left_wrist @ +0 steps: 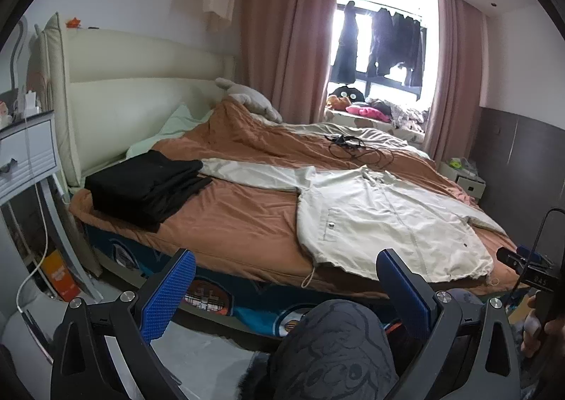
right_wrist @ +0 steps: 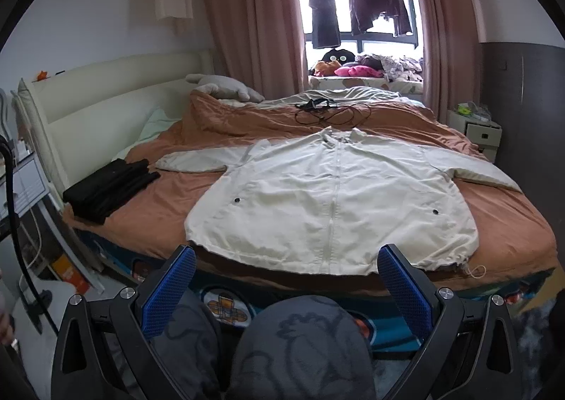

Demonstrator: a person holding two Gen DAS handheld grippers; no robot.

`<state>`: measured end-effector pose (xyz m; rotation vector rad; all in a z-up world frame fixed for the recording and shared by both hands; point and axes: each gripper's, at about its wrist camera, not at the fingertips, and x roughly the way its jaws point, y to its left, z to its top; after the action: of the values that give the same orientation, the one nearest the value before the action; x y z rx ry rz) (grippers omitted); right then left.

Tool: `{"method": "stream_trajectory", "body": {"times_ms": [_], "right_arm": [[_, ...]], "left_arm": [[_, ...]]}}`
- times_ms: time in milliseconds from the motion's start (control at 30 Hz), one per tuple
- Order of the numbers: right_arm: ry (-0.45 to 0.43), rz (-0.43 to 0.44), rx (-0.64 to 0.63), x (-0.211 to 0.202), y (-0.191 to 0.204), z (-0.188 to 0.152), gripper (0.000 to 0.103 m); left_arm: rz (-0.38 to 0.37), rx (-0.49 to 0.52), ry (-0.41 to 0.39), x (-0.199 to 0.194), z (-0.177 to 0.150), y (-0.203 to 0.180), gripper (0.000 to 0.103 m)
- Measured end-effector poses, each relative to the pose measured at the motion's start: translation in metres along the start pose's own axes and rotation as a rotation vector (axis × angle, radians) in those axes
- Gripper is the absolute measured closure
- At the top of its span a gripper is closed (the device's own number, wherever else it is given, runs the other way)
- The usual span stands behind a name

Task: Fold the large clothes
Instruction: 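Move both tools toward the cream jacket spread on the bed, then lower the left tool to the jacket side and its sleeve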

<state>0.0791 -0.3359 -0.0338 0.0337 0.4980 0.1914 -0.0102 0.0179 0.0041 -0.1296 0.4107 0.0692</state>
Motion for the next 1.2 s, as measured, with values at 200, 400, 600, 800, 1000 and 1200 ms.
{"method": "stream_trajectory", "body": {"times_ms": [200, 400, 600, 800, 1000, 1200], "right_arm": [[0.008, -0.002, 0.011, 0.011, -0.001, 0.005, 0.000], [0.019, 0.017, 0.049, 0.033, -0.006, 0.017, 0.000], [0.027, 0.027, 0.043, 0.065, -0.004, 0.036, 0.000], [0.053, 0.048, 0.005, 0.106, 0.006, 0.058, 0.000], [0.079, 0.088, 0.001, 0.149, 0.014, 0.078, 0.000], [0.103, 0.105, 0.004, 0.196, 0.013, 0.098, 0.000]], "left_arm": [[0.032, 0.048, -0.005, 0.009, 0.005, 0.001, 0.000], [0.043, 0.078, 0.000, 0.028, 0.014, -0.003, 0.000], [0.037, 0.064, 0.032, 0.054, 0.021, -0.004, 0.000], [0.061, 0.051, 0.038, 0.080, 0.035, 0.000, 0.000], [0.090, 0.006, 0.052, 0.111, 0.050, 0.009, 0.001], [0.121, -0.011, 0.074, 0.153, 0.065, 0.014, 0.000]]}}
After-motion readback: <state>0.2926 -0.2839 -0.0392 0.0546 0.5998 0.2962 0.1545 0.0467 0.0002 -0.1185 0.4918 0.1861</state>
